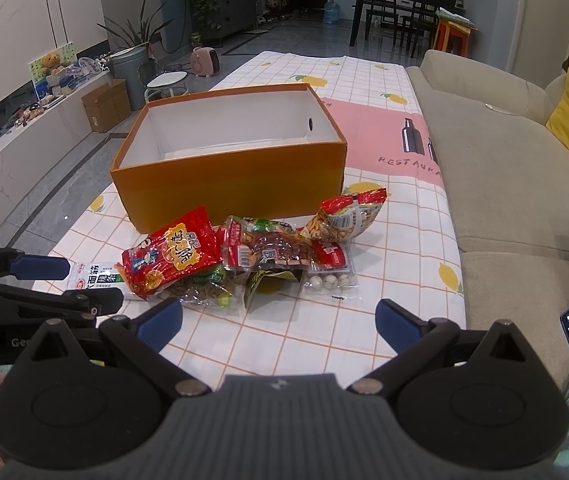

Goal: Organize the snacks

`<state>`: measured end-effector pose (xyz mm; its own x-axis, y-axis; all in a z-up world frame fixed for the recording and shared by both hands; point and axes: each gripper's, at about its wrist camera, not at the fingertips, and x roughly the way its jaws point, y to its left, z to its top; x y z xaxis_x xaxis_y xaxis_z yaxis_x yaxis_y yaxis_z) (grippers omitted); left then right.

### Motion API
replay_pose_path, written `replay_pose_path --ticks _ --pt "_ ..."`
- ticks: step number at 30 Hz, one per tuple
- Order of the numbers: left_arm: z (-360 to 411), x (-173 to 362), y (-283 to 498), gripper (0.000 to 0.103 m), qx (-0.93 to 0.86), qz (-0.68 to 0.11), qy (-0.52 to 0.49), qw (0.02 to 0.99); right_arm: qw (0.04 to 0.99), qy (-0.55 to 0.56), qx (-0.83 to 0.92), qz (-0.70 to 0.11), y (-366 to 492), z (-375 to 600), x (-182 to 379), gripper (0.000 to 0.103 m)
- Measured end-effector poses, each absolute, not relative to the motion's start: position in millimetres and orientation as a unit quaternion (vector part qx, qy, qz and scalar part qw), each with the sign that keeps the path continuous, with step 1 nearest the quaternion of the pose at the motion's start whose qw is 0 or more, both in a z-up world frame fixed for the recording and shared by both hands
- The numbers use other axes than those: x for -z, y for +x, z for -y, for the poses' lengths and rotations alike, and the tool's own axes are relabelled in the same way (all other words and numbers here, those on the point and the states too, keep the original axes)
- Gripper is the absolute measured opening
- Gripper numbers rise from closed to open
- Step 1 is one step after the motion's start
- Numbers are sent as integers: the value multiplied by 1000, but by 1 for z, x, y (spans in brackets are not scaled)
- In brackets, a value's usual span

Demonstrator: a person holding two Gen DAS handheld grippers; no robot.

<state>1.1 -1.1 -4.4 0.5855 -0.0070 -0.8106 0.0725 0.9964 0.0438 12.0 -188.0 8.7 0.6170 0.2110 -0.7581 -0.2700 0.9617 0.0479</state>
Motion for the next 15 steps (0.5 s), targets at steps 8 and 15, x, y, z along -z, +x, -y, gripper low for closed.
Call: replay_pose_path --ticks 8,15 --pt "1 4 2 73 21 -456 34 889 898 -36 -134 -417 13 188 -9 99" --pt "1 3 1 73 22 -456 35 889 899 -35 -134 -417 13 188 -9 99"
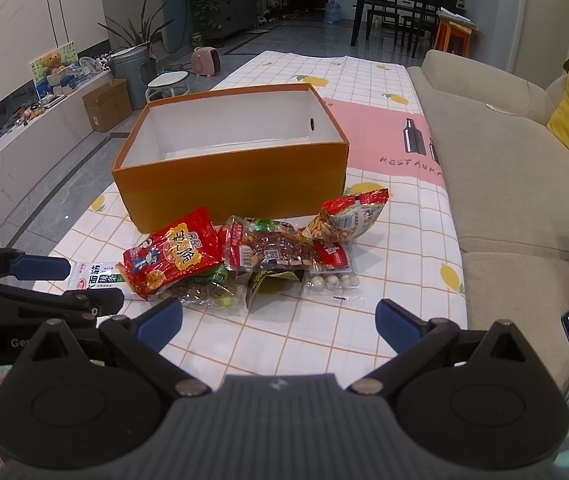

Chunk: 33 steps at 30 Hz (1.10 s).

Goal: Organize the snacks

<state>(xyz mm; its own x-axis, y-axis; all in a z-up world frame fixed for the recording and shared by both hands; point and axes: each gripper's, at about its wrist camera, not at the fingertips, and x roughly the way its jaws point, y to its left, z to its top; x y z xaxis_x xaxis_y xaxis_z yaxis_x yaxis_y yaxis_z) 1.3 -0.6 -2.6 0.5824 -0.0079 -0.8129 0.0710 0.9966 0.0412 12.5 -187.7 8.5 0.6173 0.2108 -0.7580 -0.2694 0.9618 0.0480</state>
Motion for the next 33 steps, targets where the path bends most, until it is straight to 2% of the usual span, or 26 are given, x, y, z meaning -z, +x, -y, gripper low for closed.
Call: replay_pose_path --ticks 9,19,27,33 --pt "-1 1 2 73 32 -461 36 886 898 -34 -136 -417 12 186 -8 99" --pt "-35 -5 21 73 83 -502 68 858 892 -25 -166 -420 19 182 1 98" --pt "-56 23 43 74 102 -540 125 826 873 -18 -175 -454 41 176 20 84" --pt "-52 33 57 74 127 -525 134 831 863 -6 -166 -477 63 175 38 82"
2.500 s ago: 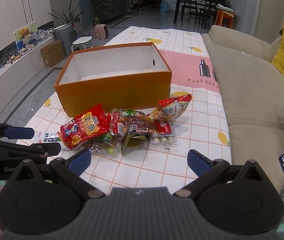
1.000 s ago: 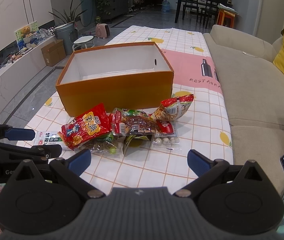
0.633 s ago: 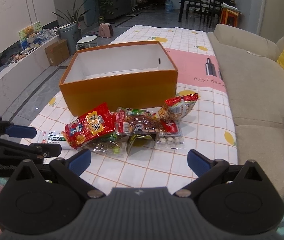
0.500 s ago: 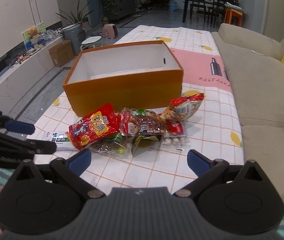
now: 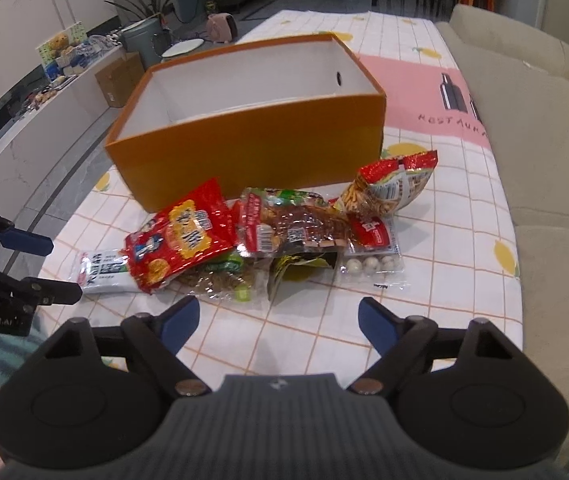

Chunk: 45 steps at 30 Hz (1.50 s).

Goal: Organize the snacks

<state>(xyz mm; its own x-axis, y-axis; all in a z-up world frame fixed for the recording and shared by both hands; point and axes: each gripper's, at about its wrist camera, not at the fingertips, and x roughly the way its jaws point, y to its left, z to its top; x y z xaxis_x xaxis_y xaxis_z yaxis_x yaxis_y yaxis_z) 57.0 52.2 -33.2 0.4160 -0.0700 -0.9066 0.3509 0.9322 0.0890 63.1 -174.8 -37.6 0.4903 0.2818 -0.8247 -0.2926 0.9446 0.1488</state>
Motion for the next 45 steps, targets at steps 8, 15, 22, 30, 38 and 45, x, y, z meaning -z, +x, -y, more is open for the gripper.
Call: replay_pose_path --ticks 8,15,22,30,38,45 --pt "-16 48 85 78 168 -493 185 834 855 30 -143 -498 97 183 55 72" --pt "-3 76 111 78 185 -509 229 809 858 -34 -166 -484 113 171 64 72" --pt "-1 84 125 82 192 -508 221 810 866 11 -143 -479 135 197 72 72" --pt "8 84 125 88 210 -502 236 805 864 -74 -201 -456 129 171 81 81" --pt "16 90 113 92 214 -489 273 800 855 -175 -220 -437 122 153 99 89" --pt "9 86 112 79 188 -487 223 823 857 -215 -246 -399 128 138 111 82"
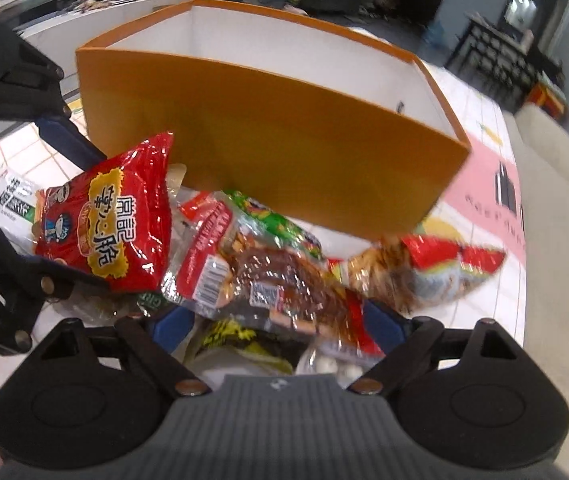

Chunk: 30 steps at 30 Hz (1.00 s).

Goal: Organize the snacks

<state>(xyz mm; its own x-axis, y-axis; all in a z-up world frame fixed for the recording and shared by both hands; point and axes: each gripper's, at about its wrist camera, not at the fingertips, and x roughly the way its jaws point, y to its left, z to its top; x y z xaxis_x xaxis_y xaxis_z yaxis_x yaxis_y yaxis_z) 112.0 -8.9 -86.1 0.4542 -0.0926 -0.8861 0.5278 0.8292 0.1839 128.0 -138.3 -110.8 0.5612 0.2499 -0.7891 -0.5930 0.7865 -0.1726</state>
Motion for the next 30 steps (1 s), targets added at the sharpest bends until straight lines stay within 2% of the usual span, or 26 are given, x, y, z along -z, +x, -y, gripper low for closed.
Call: replay_pose_path --ticks 3,5,8,9,12,13,17,19,22,30 --pt "5 83 110 69 179 -484 200 833 857 -219 -254 -392 127 134 112 70" --pt "1 79 110 58 171 -482 181 840 860 -224 -250 -384 124 133 112 62" --pt "-8 73 112 44 157 -482 140 851 865 -234 -253 -364 114 132 106 40" --pt "-12 71 112 38 154 -483 126 853 866 -233 -256 -361 112 133 105 37" --pt "-18 67 112 33 146 -484 97 857 870 -234 -253 -352 108 131 103 26" --pt "-19 67 111 28 145 -483 95 858 873 -236 -251 -346 106 131 101 21" --pt "-18 63 106 10 142 -477 86 863 882 -237 -250 -321 100 130 91 14" --pt "-20 61 106 5 136 -478 73 865 886 -233 -249 -314 100 132 88 12" --pt "-23 59 100 2 130 -474 64 868 890 -233 -247 -304 95 133 84 9" --pt "-26 44 89 1 131 -456 35 879 905 -202 -237 -290 87 143 62 1"
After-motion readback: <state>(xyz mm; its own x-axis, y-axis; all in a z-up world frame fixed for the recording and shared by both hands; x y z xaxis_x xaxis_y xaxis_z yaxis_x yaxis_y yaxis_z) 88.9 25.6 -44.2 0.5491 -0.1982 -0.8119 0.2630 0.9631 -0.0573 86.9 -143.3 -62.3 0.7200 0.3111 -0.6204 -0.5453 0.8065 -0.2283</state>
